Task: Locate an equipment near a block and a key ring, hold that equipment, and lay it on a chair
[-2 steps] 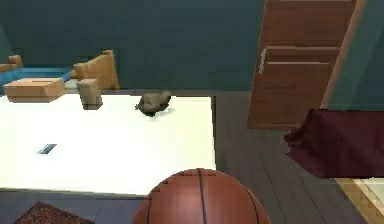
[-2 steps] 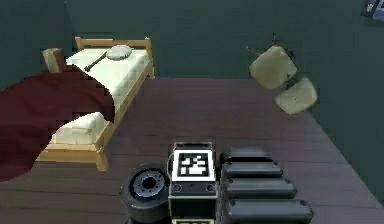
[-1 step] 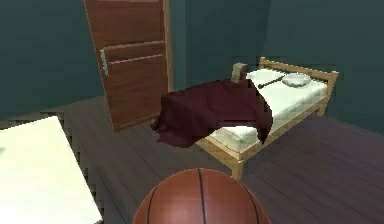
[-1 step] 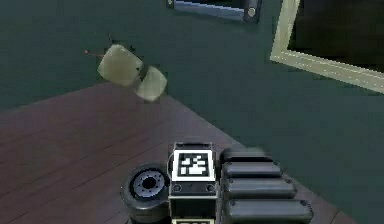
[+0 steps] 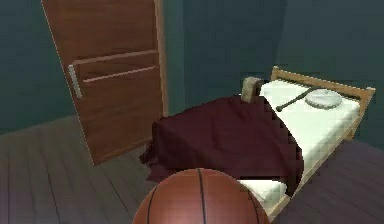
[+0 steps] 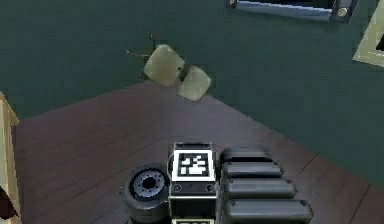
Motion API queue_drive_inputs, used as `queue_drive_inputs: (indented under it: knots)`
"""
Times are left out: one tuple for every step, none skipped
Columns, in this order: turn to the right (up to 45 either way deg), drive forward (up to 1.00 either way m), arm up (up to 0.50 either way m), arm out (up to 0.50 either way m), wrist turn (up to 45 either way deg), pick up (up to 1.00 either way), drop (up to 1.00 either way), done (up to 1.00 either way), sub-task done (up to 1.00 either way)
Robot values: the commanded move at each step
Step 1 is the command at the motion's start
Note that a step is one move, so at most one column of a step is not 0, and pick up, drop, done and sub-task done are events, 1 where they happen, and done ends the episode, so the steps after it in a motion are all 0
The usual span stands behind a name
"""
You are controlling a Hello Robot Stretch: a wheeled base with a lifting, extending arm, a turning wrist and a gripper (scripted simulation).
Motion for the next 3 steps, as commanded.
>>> queue_drive_inputs:
  knots:
    - [-36.0,0.0,0.0,0.0,0.0,0.0,0.0,0.0,0.0]
    - [0.0,1.0,0.0,0.0,0.0,0.0,0.0,0.0,0.0]
    - [-6.0,0.0,0.0,0.0,0.0,0.0,0.0,0.0,0.0]
